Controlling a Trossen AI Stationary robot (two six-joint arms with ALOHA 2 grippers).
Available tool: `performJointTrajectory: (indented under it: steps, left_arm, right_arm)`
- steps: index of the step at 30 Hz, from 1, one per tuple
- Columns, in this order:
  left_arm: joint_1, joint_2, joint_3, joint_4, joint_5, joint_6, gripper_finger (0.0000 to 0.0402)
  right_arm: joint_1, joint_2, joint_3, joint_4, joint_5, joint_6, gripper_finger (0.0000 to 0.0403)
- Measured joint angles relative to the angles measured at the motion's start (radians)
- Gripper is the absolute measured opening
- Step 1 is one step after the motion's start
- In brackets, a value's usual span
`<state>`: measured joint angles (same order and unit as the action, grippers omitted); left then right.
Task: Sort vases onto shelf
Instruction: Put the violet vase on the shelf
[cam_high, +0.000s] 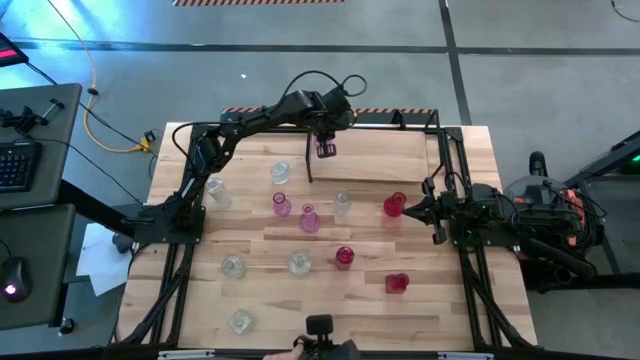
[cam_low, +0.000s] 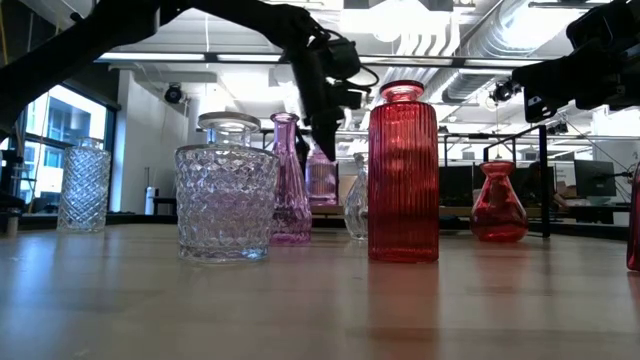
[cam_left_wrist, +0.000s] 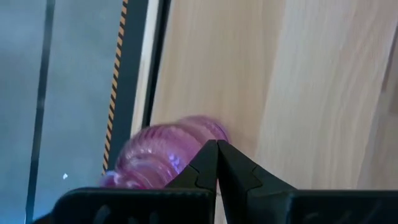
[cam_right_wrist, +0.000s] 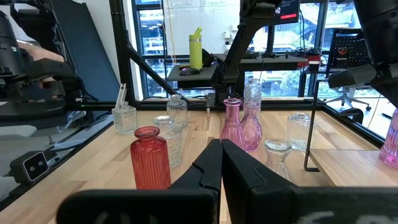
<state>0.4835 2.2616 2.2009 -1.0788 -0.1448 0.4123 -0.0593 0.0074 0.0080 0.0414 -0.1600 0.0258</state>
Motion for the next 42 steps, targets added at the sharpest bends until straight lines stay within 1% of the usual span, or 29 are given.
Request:
performJointTrajectory:
  steps: [5,10,14,19,42]
  left_arm:
    - [-0.008,0.000,0.000,-0.062,0.000,-0.008,0.0000]
    - [-0.009,0.000,0.000,-0.086,0.000,-0.008,0.0000]
    - [-0.009,0.000,0.000,-0.086,-0.004,-0.008,0.0000]
    - [-0.005,0.000,0.000,-0.084,-0.050,0.000,0.0000]
    - [0.020,0.000,0.000,-0.046,-0.053,0.000,0.0000]
  right_arm:
    - [0.000,0.000,0.000,0.000,0.000,0.000,0.0000]
    - [0.000,0.000,0.000,0.000,0.000,0.000,0.0000]
    - [0.000,0.000,0.000,0.000,0.000,0.000,0.0000]
    - [0.000,0.000,0.000,0.000,0.000,0.000,0.0000]
    - [0.000,0.000,0.000,0.000,0.000,0.000,0.0000]
